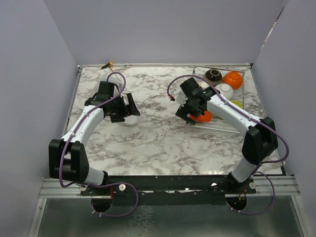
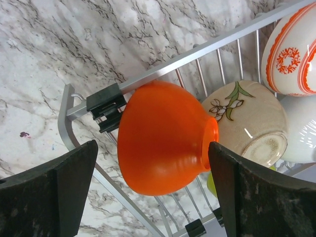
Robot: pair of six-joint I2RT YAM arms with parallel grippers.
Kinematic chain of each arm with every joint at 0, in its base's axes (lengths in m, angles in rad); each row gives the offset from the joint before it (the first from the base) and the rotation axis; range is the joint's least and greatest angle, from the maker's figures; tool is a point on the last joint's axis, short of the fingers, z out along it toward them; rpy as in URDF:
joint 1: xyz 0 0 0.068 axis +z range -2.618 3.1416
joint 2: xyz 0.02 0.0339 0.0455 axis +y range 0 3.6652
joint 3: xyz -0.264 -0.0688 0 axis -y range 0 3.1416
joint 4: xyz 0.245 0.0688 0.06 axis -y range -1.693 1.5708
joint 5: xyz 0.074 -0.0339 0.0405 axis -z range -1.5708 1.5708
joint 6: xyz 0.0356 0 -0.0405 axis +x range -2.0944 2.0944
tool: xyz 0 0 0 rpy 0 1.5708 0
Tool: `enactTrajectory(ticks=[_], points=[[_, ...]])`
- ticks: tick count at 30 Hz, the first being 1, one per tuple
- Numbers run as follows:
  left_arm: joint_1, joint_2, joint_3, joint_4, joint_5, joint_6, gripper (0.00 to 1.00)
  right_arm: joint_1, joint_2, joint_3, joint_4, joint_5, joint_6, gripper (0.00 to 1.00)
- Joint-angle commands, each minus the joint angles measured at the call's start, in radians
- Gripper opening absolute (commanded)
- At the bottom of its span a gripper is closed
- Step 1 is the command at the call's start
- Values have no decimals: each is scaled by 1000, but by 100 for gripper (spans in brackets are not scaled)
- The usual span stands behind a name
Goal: Load the bowls into the dish rack
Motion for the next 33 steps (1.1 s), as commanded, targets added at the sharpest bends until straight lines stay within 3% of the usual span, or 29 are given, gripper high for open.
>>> enactTrajectory(ticks=[1, 12, 19, 28, 33], points=[[-1, -11, 46, -20, -23, 19, 99, -6, 18, -23, 22, 94, -21, 96], [-1, -28, 30, -22, -21, 16, 99, -11, 7, -51, 3, 50, -23, 95], [-1, -24, 33, -21, -22, 18, 99, -11, -13, -86, -4, 40, -24, 90], [-2, -19, 27, -21, -24, 20, 99, -11, -58, -69, 12, 81, -23, 59], [-2, -13, 29, -21, -27, 20, 99, -11, -99, -68, -3, 101, -10, 56]])
